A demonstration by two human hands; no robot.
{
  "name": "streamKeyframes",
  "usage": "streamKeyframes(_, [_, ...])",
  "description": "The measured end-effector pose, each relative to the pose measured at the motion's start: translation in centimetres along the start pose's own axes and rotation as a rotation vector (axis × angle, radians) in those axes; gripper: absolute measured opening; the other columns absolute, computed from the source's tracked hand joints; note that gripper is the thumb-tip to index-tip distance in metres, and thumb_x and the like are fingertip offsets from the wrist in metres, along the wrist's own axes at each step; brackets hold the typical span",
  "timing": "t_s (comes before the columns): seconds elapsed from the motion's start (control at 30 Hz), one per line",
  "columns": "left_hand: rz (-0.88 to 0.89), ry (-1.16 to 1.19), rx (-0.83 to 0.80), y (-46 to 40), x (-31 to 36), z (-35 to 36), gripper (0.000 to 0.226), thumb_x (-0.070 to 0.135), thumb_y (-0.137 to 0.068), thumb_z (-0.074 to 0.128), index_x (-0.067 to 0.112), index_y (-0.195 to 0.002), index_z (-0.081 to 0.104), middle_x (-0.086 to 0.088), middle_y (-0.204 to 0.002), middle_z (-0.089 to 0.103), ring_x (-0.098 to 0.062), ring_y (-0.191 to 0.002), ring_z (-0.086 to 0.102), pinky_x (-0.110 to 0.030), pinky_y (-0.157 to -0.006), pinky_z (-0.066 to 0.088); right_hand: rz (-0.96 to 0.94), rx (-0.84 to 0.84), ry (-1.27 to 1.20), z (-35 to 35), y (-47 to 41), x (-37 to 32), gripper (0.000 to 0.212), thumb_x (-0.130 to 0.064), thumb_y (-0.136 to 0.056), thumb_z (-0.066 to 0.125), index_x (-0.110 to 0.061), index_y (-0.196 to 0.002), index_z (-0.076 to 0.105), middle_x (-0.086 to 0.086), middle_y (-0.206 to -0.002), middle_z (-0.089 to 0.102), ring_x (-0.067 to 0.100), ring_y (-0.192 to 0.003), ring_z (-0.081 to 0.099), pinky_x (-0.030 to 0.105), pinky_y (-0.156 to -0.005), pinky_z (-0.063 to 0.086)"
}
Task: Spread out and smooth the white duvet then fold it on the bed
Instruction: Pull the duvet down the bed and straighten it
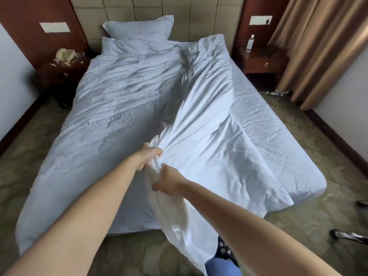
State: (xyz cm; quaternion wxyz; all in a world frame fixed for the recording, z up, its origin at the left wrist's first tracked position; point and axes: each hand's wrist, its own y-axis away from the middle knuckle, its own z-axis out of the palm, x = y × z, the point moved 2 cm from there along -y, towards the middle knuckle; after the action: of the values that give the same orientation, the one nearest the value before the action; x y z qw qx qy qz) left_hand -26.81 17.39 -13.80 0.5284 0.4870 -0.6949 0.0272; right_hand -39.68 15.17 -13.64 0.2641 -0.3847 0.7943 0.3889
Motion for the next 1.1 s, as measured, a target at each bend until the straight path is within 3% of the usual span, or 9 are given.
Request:
streamKeyframes(0.07, [0.078, -0.021, 0.035, 0.5, -1.7, -3.3, 0.018, 0.014, -0.062, 0.059, 0.011, -0.077, 0.049, -0.005, -0.066, 0.045, -0.019, -0.056, 0.042, -0.021, -0.050, 0.028, -0.015, -0.002, -0.066, 2.5, 0.1, -1.9, 0.052, -0.021, -0.076, 0.073, -0.010, -0.120, 0.050, 0.008, -0.112, 0.059, 0.026, -0.098, 0.058, 0.031, -0.079, 0.049])
streamKeyframes(0.13, [0.134, -0.094, 0.063, 0.5, -4.0, -5.7, 0.016, 0.017, -0.051, 0.053, 0.010, -0.065, 0.051, -0.004, -0.059, 0.045, -0.019, -0.055, 0.040, -0.023, -0.050, 0.027, 0.002, -0.103, -0.146, 5.6, 0.2, -2.6, 0.063, -0.017, -0.077, 0.074, -0.013, -0.134, 0.048, 0.007, -0.128, 0.057, 0.026, -0.115, 0.056, 0.033, -0.096, 0.046])
streamKeyframes(0.23, [0.125, -0.183, 0.146, -0.7, -8.1, -7.9, 0.012, 0.011, -0.070, 0.053, 0.012, -0.071, 0.065, -0.010, -0.076, 0.064, -0.027, -0.075, 0.059, -0.027, -0.064, 0.041, 0.073, -0.223, -0.068, 9.8, 0.3, -1.8, 0.069, -0.014, -0.083, 0.070, -0.020, -0.144, 0.040, -0.001, -0.143, 0.047, 0.021, -0.127, 0.049, 0.032, -0.106, 0.040])
streamKeyframes(0.33, [0.036, -0.164, 0.139, -1.5, -12.6, -7.3, 0.021, 0.003, -0.079, 0.048, 0.017, -0.074, 0.062, -0.013, -0.095, 0.069, -0.032, -0.096, 0.064, -0.033, -0.078, 0.051, 0.148, -0.205, 0.039, 11.9, 0.3, -0.1, 0.067, -0.015, -0.088, 0.065, -0.022, -0.147, 0.035, -0.001, -0.146, 0.043, 0.022, -0.128, 0.047, 0.029, -0.104, 0.040])
streamKeyframes(0.47, [-0.040, -0.249, -0.094, -0.7, -17.0, -4.5, 0.020, 0.001, -0.079, 0.052, 0.020, -0.077, 0.058, -0.015, -0.101, 0.065, -0.030, -0.095, 0.061, -0.034, -0.075, 0.050, 0.265, -0.231, 0.057, 12.8, 0.8, 1.8, 0.063, -0.014, -0.091, 0.058, -0.020, -0.148, 0.031, 0.004, -0.146, 0.041, 0.022, -0.130, 0.044, 0.027, -0.102, 0.040])
streamKeyframes(0.57, [-0.059, -0.293, -0.196, -0.5, -18.5, -3.5, 0.018, 0.003, -0.082, 0.056, 0.016, -0.093, 0.059, -0.009, -0.105, 0.059, -0.024, -0.095, 0.055, -0.025, -0.072, 0.042, 0.323, -0.195, 0.102, 12.9, 0.7, 3.1, 0.061, -0.016, -0.091, 0.056, -0.024, -0.146, 0.033, 0.005, -0.144, 0.043, 0.024, -0.125, 0.048, 0.033, -0.100, 0.044])
streamKeyframes(0.8, [-0.057, -0.333, -0.209, -3.1, -18.4, -2.6, 0.027, 0.012, -0.081, 0.065, 0.015, -0.107, 0.058, -0.009, -0.120, 0.057, -0.024, -0.109, 0.055, -0.031, -0.092, 0.045, 0.325, -0.082, 0.085, 11.7, -0.8, 4.7, 0.054, -0.016, -0.092, 0.051, -0.026, -0.143, 0.036, 0.001, -0.140, 0.047, 0.021, -0.117, 0.054, 0.029, -0.087, 0.046])
streamKeyframes(0.97, [-0.027, -0.386, -0.161, -6.2, -16.1, -1.7, 0.068, 0.026, -0.076, 0.072, 0.021, -0.138, 0.043, -0.007, -0.141, 0.039, -0.024, -0.126, 0.043, -0.032, -0.101, 0.040, 0.285, -0.064, 0.074, 9.6, -4.2, 5.6, 0.051, -0.016, -0.093, 0.049, -0.025, -0.142, 0.038, -0.001, -0.142, 0.045, 0.018, -0.123, 0.049, 0.026, -0.089, 0.042])
streamKeyframes(1.1, [-0.100, -0.509, -0.084, -9.0, -15.3, -1.1, 0.113, 0.040, -0.067, 0.081, 0.038, -0.150, 0.004, -0.010, -0.154, 0.003, -0.034, -0.139, 0.019, -0.044, -0.112, 0.029, 0.264, -0.038, 0.009, 8.1, -8.6, 6.6, 0.048, -0.016, -0.093, 0.048, -0.023, -0.140, 0.041, 0.000, -0.140, 0.048, 0.017, -0.121, 0.051, 0.022, -0.086, 0.040])
